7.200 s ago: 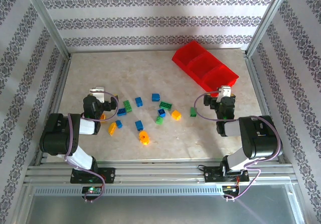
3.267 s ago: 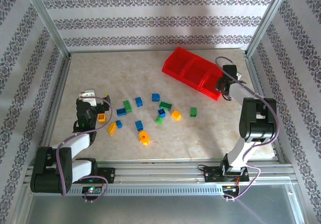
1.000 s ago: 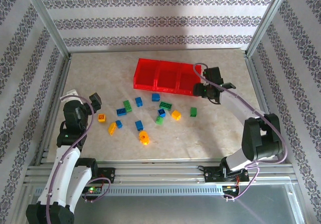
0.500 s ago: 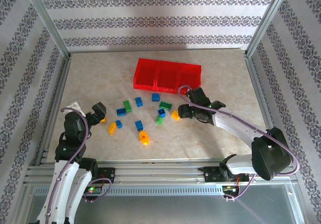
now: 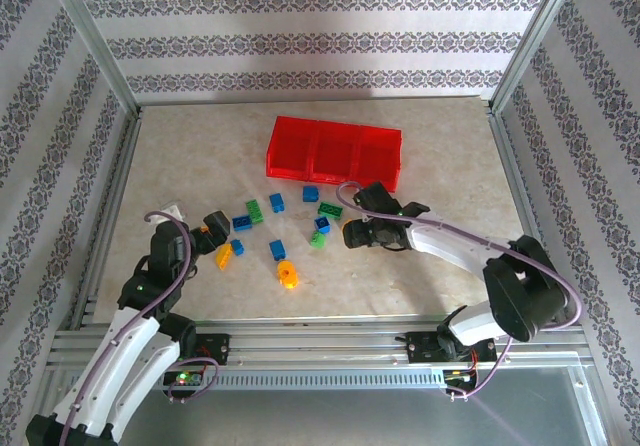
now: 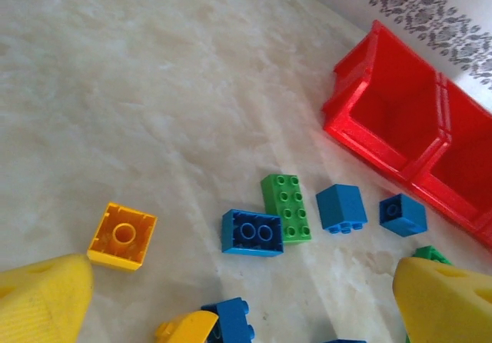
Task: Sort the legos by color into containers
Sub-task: Pick up the lego from the center of the table.
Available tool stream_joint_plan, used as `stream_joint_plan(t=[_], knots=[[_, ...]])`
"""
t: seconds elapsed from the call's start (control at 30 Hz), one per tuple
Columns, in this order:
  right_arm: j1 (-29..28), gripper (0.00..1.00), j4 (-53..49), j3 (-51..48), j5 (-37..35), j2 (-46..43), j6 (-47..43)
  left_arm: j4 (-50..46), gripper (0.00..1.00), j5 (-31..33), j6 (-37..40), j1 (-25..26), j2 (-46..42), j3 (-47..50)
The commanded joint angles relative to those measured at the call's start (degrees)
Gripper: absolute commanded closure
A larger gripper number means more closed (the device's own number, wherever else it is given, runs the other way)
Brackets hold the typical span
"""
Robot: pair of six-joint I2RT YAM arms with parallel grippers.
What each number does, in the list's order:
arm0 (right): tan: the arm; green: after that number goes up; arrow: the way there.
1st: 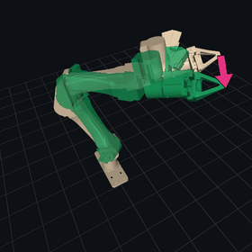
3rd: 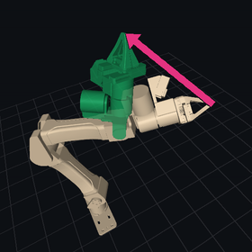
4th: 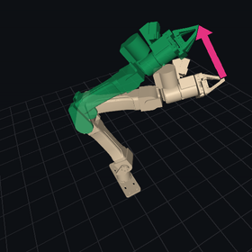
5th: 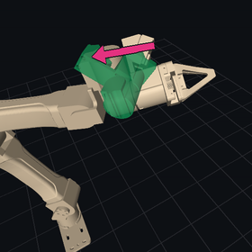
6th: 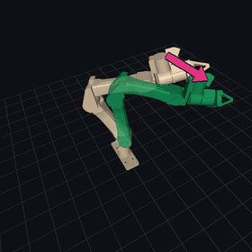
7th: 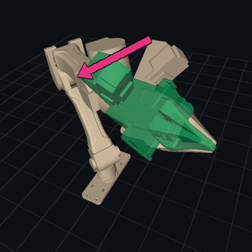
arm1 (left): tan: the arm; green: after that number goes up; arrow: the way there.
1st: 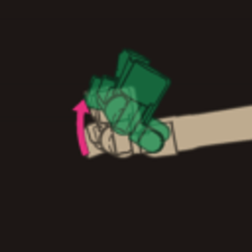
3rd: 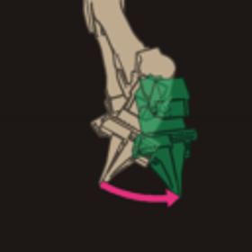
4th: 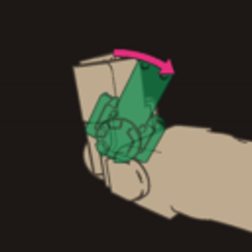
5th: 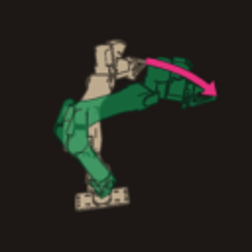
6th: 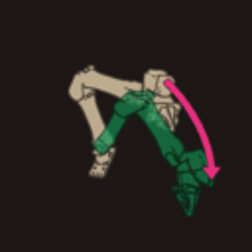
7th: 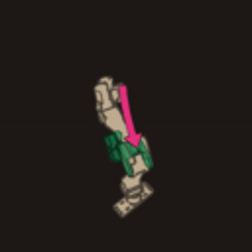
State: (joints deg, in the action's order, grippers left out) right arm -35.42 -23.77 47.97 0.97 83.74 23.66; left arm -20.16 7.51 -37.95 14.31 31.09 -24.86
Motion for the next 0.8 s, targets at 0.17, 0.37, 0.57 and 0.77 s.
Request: stream_joint_plan(t=[0.17,0.37,0.57,0.77], knots=[[0.0,0.36,-1.5,5.2,0.4,6.1,-2.1,3.0,0.00,2.0,-2.6,0.6,0.9,1.6],[0.7,0.36,-1.3,8.2,1.1,10.5,-3.3,1.5,0.00,4.3,-3.2,0.6,0.9,1.3],[1.6,0.37,-1.2,10.9,2.1,14.6,-4.1,1.3,0.00,5.6,-2.7,0.6,0.5,1.3],[2.5,0.39,-1.1,11.8,3.1,17.7,-3.7,1.2,0.00,6.3,-2.4,0.6,0.1,1.4]])
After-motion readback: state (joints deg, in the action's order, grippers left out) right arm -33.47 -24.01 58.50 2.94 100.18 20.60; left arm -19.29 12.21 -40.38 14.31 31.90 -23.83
